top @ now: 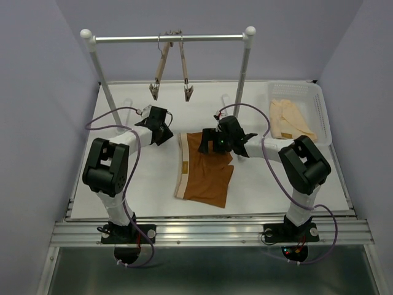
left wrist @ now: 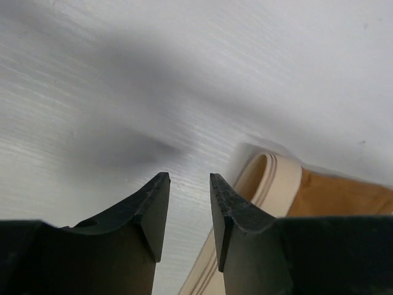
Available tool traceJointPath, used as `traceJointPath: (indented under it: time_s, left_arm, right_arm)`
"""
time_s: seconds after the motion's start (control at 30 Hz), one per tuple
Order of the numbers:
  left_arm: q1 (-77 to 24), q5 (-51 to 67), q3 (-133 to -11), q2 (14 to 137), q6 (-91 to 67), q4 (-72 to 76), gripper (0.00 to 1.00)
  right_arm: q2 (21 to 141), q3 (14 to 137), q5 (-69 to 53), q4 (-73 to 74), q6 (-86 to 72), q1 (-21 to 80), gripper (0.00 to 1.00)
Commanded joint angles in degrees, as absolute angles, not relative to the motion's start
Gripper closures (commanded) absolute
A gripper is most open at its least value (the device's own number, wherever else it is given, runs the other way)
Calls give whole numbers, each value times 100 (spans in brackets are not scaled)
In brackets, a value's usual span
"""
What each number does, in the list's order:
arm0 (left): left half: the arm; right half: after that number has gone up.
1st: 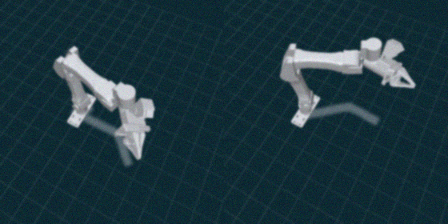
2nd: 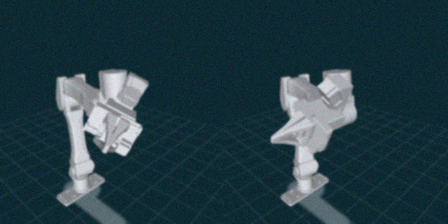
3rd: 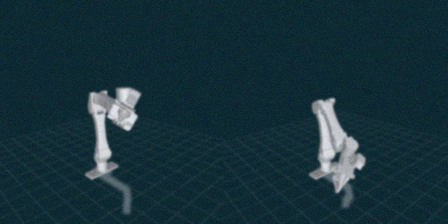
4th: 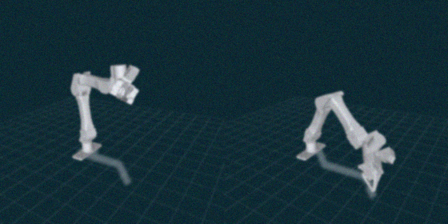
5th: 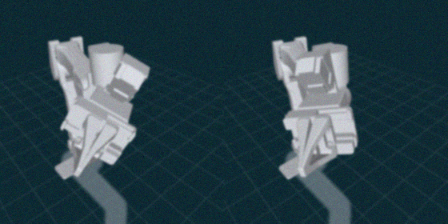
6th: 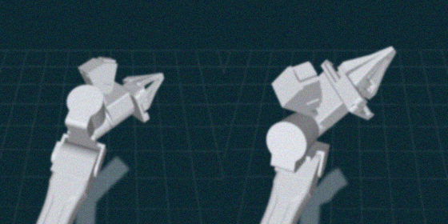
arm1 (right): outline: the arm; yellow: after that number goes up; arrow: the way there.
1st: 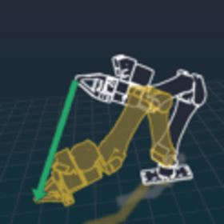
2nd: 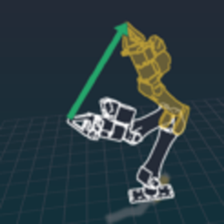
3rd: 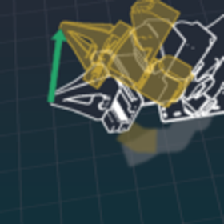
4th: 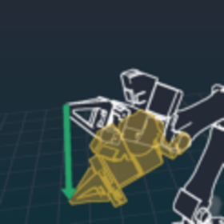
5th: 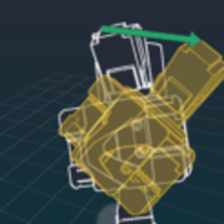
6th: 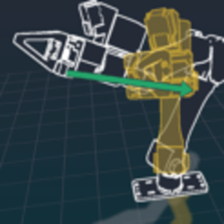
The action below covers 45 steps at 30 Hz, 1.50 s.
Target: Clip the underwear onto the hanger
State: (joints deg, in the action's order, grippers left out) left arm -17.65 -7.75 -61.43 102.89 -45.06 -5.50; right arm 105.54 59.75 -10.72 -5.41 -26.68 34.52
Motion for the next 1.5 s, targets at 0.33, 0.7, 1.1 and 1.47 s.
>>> traceJointPath:
  time_s: [0.33,0.7,1.1,1.47]
  left_arm:
    - [-3743,-460,-5302,8385,-3919,-958,1]
    - [-4500,237,-4175,8446,-4553,-413,1]
    - [-3842,299,-4587,9474,-4035,-237,3]
    - [-3612,97,-5238,8958,-3349,-438,1]
  right_arm:
    - [9870,6451,-563,623,-2777,3419,0]
    - [10686,6785,-677,738,-2689,3366,0]
    - [11583,7479,193,887,-2900,2953,0]
    - [11708,8253,-491,967,-2269,2830,0]
